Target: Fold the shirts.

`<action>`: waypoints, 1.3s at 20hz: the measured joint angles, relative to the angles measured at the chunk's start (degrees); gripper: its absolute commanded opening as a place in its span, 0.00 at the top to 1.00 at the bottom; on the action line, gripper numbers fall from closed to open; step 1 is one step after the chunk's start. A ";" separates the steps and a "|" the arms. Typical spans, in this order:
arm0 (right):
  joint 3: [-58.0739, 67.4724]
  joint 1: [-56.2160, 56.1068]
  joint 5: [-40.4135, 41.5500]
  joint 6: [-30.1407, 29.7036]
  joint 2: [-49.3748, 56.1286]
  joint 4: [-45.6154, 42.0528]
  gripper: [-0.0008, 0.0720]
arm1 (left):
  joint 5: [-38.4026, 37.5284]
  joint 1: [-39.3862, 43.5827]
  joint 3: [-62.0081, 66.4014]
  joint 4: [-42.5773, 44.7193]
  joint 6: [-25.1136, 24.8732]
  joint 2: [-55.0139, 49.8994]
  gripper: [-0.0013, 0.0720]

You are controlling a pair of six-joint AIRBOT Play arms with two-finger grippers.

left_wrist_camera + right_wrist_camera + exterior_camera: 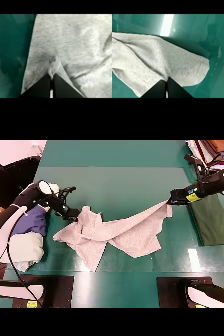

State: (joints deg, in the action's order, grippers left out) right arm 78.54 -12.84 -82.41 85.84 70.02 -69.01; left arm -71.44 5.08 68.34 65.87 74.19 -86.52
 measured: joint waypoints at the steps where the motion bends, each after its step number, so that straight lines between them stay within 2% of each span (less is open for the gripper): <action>1: 0.04 0.39 0.26 0.00 -0.81 -0.02 0.98 | 0.39 -0.44 0.76 0.13 0.28 1.68 0.96; 5: 4.72 3.13 0.92 -0.02 -6.36 -0.11 0.98 | 2.56 -4.04 8.26 0.74 1.60 14.49 0.95; 10: 19.54 7.80 1.92 -1.49 -14.19 -0.07 0.98 | 4.96 -7.72 23.26 1.18 2.67 33.75 0.95; 14: 30.38 12.92 1.51 -2.12 -18.75 -0.02 0.98 | 7.72 -8.41 33.33 1.22 4.94 43.63 0.96; 20: 40.39 21.24 -3.34 -2.60 -20.83 0.02 0.98 | 8.20 -8.63 42.58 1.16 8.09 47.30 0.96; 26: 34.84 19.67 -4.79 -2.84 -18.29 -0.02 0.98 | 0.13 -8.66 39.23 0.90 9.88 42.03 0.96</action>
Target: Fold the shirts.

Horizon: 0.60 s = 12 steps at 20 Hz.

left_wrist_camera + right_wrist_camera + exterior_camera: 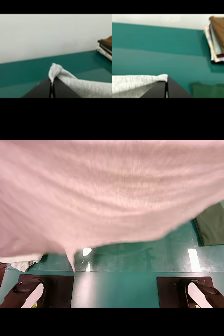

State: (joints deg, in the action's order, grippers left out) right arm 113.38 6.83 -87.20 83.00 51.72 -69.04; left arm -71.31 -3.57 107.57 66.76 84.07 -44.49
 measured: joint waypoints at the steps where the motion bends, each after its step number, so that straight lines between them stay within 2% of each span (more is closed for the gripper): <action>1: -1.44 -1.22 -0.44 0.00 1.81 -0.07 0.98 | -1.51 0.00 -2.89 -0.11 0.24 -1.36 0.96; 4: -6.47 -4.83 -1.27 -0.02 9.33 -0.26 0.98 | -3.28 0.00 -16.46 -0.68 0.55 -5.51 0.95; 6: -10.40 -6.91 -1.31 -0.02 15.67 -0.22 0.98 | -1.55 0.00 -27.10 -0.81 -0.07 -8.68 0.95; 9: -14.93 -9.38 1.66 -0.26 26.53 -0.28 0.98 | 6.58 0.00 -39.58 -1.03 -2.47 -15.47 0.95; 12: -13.97 -10.95 5.44 -0.52 36.52 -0.07 0.97 | 15.17 -0.15 -42.32 -1.07 -4.26 -23.87 0.95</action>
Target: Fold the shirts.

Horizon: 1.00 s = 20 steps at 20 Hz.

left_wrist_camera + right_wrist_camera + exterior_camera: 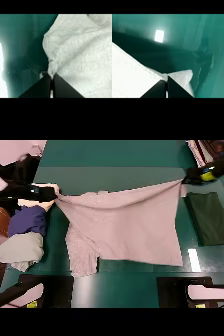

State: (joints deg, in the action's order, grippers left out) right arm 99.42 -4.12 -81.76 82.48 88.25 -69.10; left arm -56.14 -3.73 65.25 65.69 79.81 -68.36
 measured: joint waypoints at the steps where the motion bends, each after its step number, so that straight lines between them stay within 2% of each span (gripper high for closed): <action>1: 1.46 -0.37 0.85 -0.02 2.95 0.17 0.86 | 1.73 -0.02 0.79 0.00 -0.35 -2.78 0.95; 2: 3.08 -0.59 1.27 -0.04 5.27 0.52 0.56 | 2.73 -0.02 1.84 0.04 -0.61 -4.79 0.74; 3: 4.94 -0.59 1.40 -0.09 7.34 1.05 0.50 | 3.32 -0.04 3.15 0.09 -0.85 -6.40 0.34; 4: 6.54 -0.46 1.11 -0.11 8.79 1.81 0.50 | 3.28 -0.17 4.33 0.28 -0.94 -7.52 0.24; 8: 8.44 1.68 -3.06 -0.98 9.07 6.23 0.50 | -5.25 -2.82 7.87 1.11 -2.03 -8.59 0.25; 12: -0.76 4.76 -5.03 -2.67 1.60 8.35 0.50 | -12.94 -5.64 1.36 1.31 -3.23 -3.80 0.25; 15: -11.32 6.12 -4.26 -3.61 -5.84 9.16 0.50 | -13.73 -6.32 -9.81 -0.22 -3.50 0.79 0.25; 20: -24.57 6.84 -0.96 -4.42 -15.34 9.60 0.50 | -8.98 -6.67 -24.17 -4.48 -4.13 3.63 0.25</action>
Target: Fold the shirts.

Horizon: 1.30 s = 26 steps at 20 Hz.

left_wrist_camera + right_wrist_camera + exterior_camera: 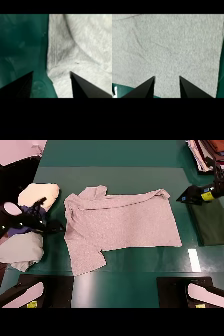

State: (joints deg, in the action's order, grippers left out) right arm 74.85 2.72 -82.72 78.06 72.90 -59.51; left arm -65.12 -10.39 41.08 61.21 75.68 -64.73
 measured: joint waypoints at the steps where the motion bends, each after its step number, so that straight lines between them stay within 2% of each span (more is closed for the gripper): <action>1: -1.62 0.07 0.37 -0.04 -1.14 -0.04 0.50 | 1.22 0.02 -1.51 -1.31 -0.48 0.17 0.25; 4: -5.49 0.17 1.16 -0.15 -4.04 -0.02 0.50 | 4.55 1.77 -4.50 -4.20 -1.46 0.48 0.25; 5: -6.40 0.22 1.36 -0.17 -4.81 -0.02 0.50 | 5.38 2.78 -5.03 -4.92 -1.60 0.57 0.31; 7: -7.96 0.22 1.51 -0.20 -6.01 -0.09 0.50 | 6.88 4.87 -5.86 -5.22 -1.84 0.52 0.89; 8: -8.59 0.22 1.55 -0.20 -6.58 -0.11 0.50 | 7.21 5.42 -6.05 -5.29 -1.90 0.57 0.95; 13: -14.53 4.72 1.01 -0.24 -9.38 -0.46 0.50 | 7.17 6.78 -4.72 -5.20 -1.14 1.22 0.95; 16: -22.01 12.37 0.55 -0.22 -11.28 -1.51 0.37 | 5.75 6.91 -2.12 -4.79 -0.57 3.50 0.95; 20: -32.92 22.71 1.03 -0.22 -10.99 -2.67 0.38 | 5.25 7.02 0.02 -4.74 -0.37 5.29 0.95; 23: -38.93 26.05 3.89 -0.20 -8.52 -1.22 0.38 | 5.07 7.02 0.52 -4.72 -0.31 5.70 0.95; 26: -41.20 24.61 7.17 -0.15 -5.64 2.27 0.51 | 4.85 7.02 0.76 -4.70 -0.20 5.86 0.95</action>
State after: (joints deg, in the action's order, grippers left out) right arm 33.65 27.33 -75.55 77.91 67.26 -57.23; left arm -60.27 -3.38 41.85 56.51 75.48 -58.87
